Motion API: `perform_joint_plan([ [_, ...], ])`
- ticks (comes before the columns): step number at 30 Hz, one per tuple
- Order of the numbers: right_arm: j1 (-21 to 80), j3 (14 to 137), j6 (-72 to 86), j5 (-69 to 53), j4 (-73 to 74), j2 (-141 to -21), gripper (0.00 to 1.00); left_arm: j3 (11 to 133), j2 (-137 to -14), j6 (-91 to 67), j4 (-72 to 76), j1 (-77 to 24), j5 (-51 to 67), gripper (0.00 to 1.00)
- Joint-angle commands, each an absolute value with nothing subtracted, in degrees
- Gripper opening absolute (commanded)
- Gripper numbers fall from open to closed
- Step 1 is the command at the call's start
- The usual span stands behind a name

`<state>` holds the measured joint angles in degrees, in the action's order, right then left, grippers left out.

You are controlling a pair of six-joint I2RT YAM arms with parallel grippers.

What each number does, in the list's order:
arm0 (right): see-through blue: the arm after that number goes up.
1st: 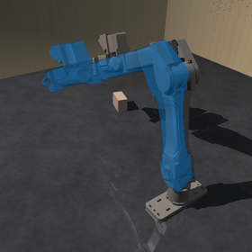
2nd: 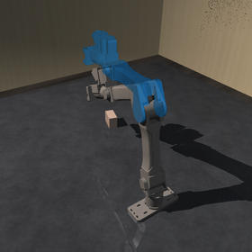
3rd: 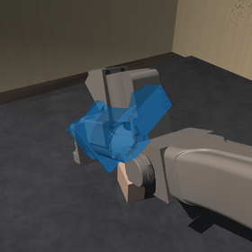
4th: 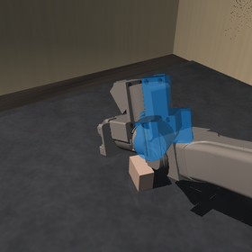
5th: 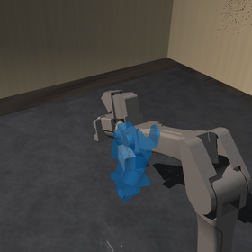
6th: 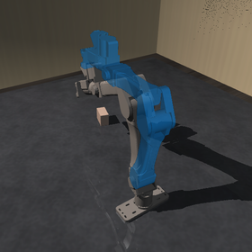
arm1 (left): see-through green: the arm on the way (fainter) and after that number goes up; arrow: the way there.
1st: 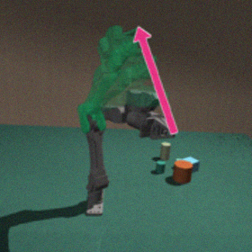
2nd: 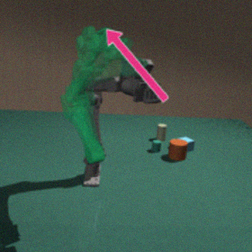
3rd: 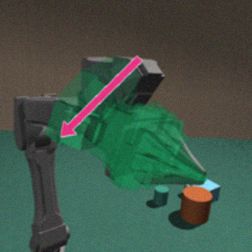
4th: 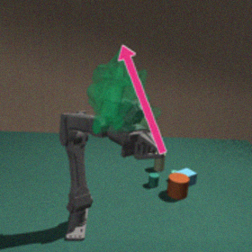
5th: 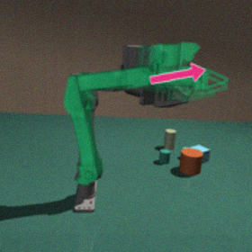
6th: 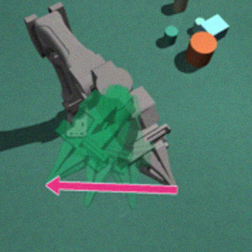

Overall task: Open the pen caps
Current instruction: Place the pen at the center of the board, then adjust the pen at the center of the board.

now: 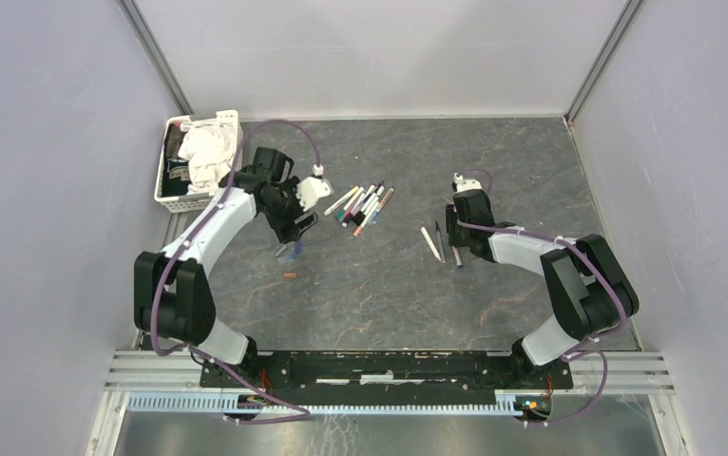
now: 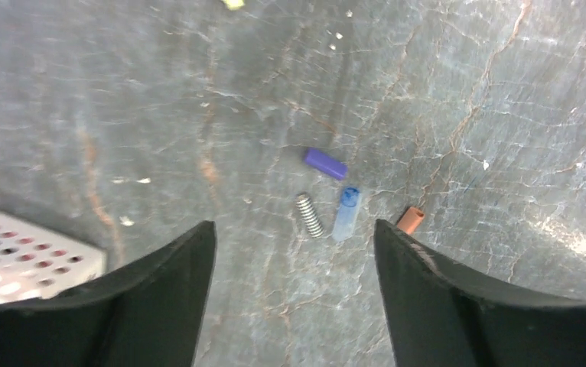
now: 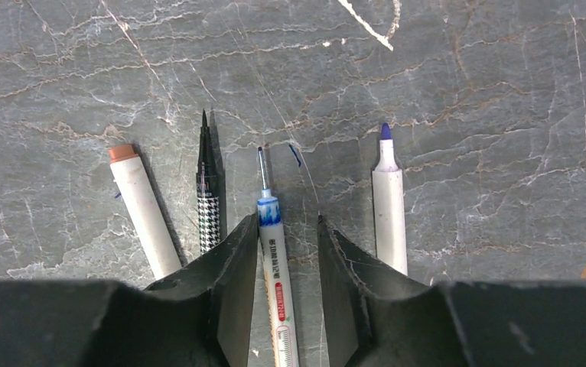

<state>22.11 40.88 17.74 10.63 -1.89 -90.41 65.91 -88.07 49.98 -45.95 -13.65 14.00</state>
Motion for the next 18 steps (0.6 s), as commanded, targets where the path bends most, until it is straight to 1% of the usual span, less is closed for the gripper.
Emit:
perform_joint_plan([
  [1, 22.0, 43.6, 18.3, 11.5, -2.3, -90.8, 0.40, 74.3, -84.3, 42.0, -53.6, -13.7, 16.3, 0.87],
  [3, 22.0, 43.9, 18.4, 12.5, -1.4, -89.9, 0.41, 77.1, -83.6, 39.9, -55.8, -13.5, 16.3, 0.91],
  [5, 21.9, 44.3, 18.5, 13.9, -0.2, -88.8, 0.41, 79.5, -83.0, 37.7, -57.6, -13.3, 15.4, 0.99],
  [12, 21.8, 47.8, 18.8, 14.0, 2.9, -83.9, 0.50, 87.4, -81.3, 33.3, -61.5, -11.3, 12.8, 1.00],
  [18, 22.7, 51.8, 19.0, 11.4, 3.5, -83.8, 0.53, 87.8, -77.1, 31.4, -59.4, -9.1, 12.7, 1.00],
])
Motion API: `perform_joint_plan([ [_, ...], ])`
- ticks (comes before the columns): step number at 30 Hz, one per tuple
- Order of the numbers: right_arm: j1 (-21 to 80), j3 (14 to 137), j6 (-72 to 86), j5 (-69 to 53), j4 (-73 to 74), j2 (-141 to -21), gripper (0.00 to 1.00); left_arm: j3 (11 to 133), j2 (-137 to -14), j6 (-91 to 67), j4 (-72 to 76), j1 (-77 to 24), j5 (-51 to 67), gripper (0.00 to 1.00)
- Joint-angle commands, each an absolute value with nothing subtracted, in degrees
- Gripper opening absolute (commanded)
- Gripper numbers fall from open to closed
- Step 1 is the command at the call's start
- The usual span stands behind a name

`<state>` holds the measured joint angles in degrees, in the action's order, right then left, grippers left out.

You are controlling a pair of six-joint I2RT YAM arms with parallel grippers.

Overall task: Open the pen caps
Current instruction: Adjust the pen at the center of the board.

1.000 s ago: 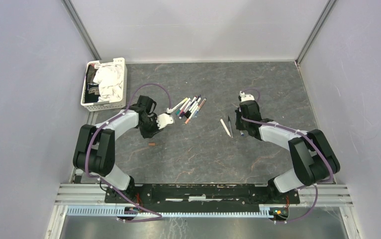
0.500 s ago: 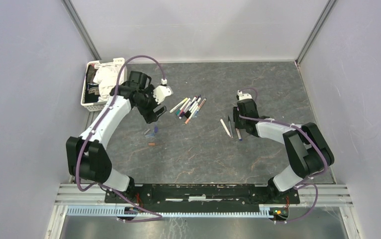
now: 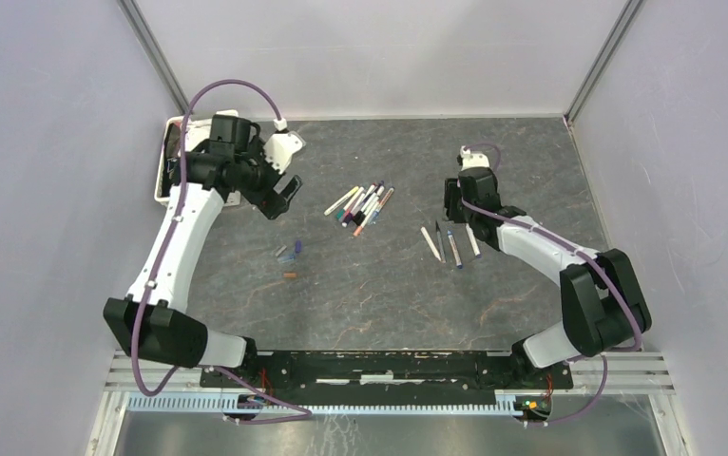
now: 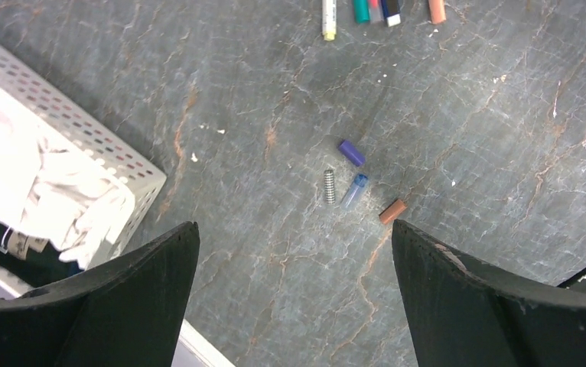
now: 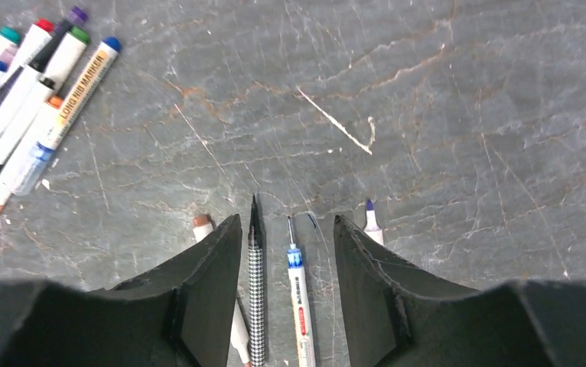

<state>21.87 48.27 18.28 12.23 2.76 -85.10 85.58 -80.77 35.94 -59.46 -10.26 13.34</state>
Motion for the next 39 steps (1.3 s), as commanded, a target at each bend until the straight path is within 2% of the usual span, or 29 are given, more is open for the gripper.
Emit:
perform_joint_plan([
  [1, 24.3, 53.0, 18.4, 11.4, 3.1, -84.0, 0.53, 87.8, -76.5, 30.7, -59.0, -8.5, 12.8, 1.00],
  [10, 35.2, 77.3, 16.8, 9.9, 10.1, -101.4, 0.57, 83.9, -77.0, 28.1, -57.9, -1.7, 16.5, 1.00],
  [20, 41.2, 105.1, 16.4, 6.2, 16.9, -125.0, 0.60, 75.9, -74.9, 27.9, -57.2, -1.4, 22.3, 1.00],
  [27, 41.6, 111.0, 17.2, 1.7, 16.0, -132.1, 0.63, 74.7, -75.8, 28.2, -58.0, -1.4, 23.5, 1.00],
  [39, 41.8, 111.4, 21.6, 0.1, 13.7, -136.4, 0.63, 73.3, -72.7, 28.5, -57.5, -1.4, 21.5, 1.00],
])
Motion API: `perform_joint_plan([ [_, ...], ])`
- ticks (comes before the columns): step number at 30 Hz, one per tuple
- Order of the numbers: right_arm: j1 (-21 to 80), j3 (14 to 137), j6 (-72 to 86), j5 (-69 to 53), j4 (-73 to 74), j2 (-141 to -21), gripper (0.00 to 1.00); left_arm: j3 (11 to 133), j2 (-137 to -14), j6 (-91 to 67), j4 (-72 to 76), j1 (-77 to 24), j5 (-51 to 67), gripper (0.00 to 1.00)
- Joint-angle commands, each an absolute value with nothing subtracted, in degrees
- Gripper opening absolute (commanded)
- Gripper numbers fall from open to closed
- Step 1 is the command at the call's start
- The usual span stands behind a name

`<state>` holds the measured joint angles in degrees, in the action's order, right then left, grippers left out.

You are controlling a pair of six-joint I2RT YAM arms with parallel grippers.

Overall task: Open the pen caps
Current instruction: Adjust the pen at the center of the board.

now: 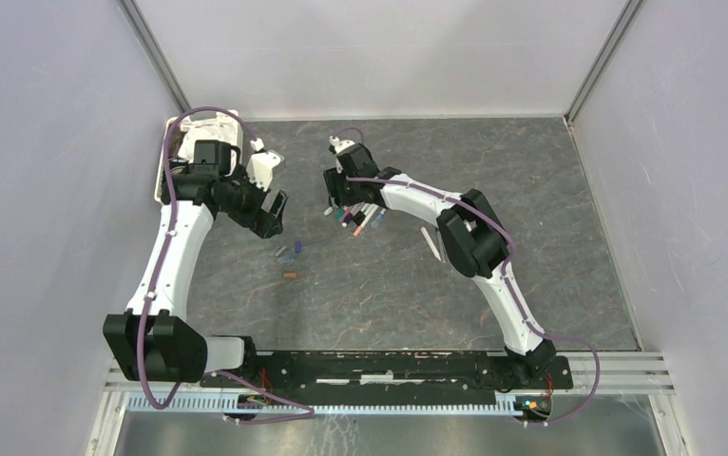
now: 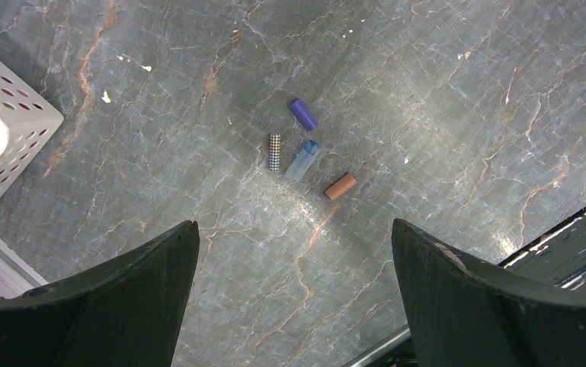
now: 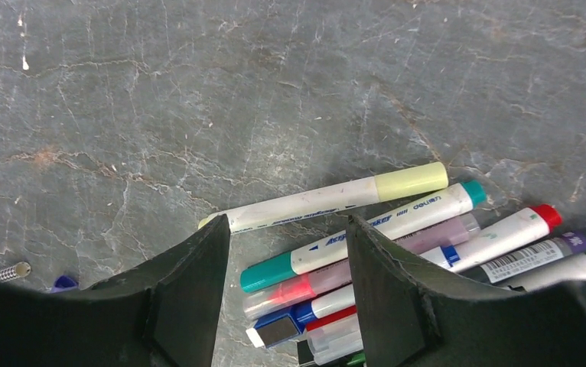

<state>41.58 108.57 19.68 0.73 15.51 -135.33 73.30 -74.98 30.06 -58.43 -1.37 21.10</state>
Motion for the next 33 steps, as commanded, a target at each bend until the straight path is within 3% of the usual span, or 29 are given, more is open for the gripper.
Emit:
perform_joint_plan([
  [1, 41.8, 111.4, 21.8, 0.2, 13.7, -136.7, 0.63, 73.4, -72.6, 28.4, -57.4, -1.4, 21.5, 1.00],
  [7, 41.8, 111.8, 23.2, 0.9, 14.9, -138.5, 0.62, 73.4, -72.3, 28.3, -57.5, -1.4, 21.7, 1.00],
  [15, 41.8, 110.5, 25.6, 11.5, 17.7, -137.1, 0.62, 73.2, -71.7, 28.9, -57.5, -1.4, 21.5, 1.00],
  [18, 41.8, 112.3, 26.0, 12.9, 18.4, -138.2, 0.58, 73.2, -71.6, 28.9, -57.5, -1.4, 21.7, 1.00],
  [24, 42.0, 112.7, 27.0, 8.2, 15.4, -140.0, 0.43, 73.3, -71.5, 28.9, -57.4, -1.4, 21.8, 1.00],
  [33, 45.1, 116.9, 27.0, 0.8, 14.9, -144.1, 0.42, 73.6, -71.8, 28.6, -57.4, -1.4, 22.4, 1.00],
])
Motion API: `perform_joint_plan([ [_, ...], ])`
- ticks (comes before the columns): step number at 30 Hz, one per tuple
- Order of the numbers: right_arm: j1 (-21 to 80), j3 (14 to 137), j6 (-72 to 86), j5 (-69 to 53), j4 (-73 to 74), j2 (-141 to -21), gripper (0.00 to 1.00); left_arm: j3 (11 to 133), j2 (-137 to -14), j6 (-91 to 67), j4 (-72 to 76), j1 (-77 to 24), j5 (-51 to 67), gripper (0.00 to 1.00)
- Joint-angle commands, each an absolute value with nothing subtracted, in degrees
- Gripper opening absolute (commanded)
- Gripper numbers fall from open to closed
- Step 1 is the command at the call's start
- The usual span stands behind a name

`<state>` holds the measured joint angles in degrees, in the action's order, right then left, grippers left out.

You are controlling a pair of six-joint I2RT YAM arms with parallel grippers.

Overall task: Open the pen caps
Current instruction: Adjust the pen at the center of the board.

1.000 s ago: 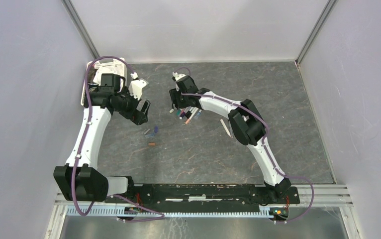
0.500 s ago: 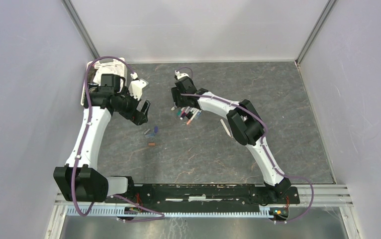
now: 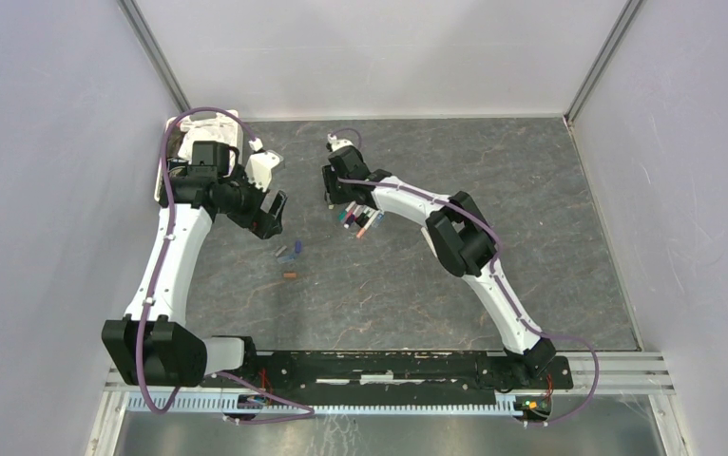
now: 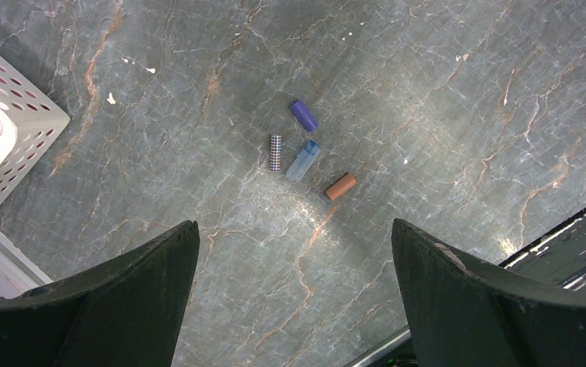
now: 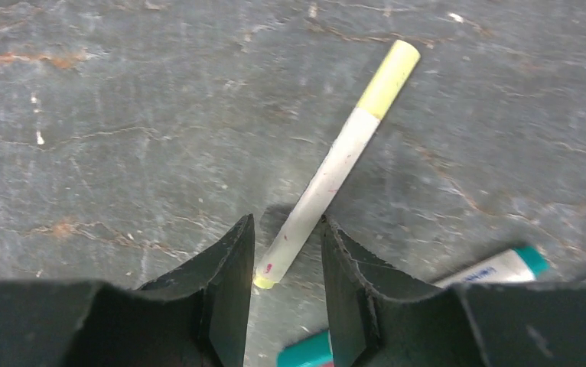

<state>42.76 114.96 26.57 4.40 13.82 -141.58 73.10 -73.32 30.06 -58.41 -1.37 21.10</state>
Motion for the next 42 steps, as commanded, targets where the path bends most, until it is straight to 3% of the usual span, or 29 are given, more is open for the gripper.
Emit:
perform_joint_plan([
  [1, 45.5, 116.2, 26.9, 0.9, 15.1, -143.9, 0.42, 73.6, -71.7, 28.5, -57.5, -1.4, 22.3, 1.00],
  [8, 46.9, 109.2, 24.4, 2.8, 13.1, -140.4, 0.31, 73.5, -71.4, 28.5, -57.4, -1.4, 22.5, 1.00],
  [16, 46.2, 115.3, 23.3, 5.5, 16.8, -143.4, 0.31, 73.8, -71.4, 28.6, -57.9, -1.4, 22.8, 1.00],
  [19, 45.4, 115.4, 22.7, 5.8, 16.2, -143.5, 0.45, 73.8, -71.2, 28.9, -58.2, -1.4, 22.6, 1.00],
  [22, 44.8, 116.2, 21.8, 5.2, 15.4, -144.0, 0.46, 73.8, -71.3, 28.8, -58.4, -1.4, 22.6, 1.00],
  [30, 45.0, 115.9, 20.2, 0.2, 11.9, -145.4, 0.32, 75.2, -72.2, 28.7, -59.2, -1.4, 22.6, 1.00],
  [37, 45.6, 115.6, 17.0, -1.3, 11.6, -145.9, 0.27, 75.2, -71.9, 29.1, -59.7, -1.4, 22.1, 1.00],
  [42, 46.9, 115.2, 12.6, -2.7, 11.5, -145.8, 0.14, 75.2, -71.8, 29.4, -60.2, -1.4, 22.1, 1.00],
])
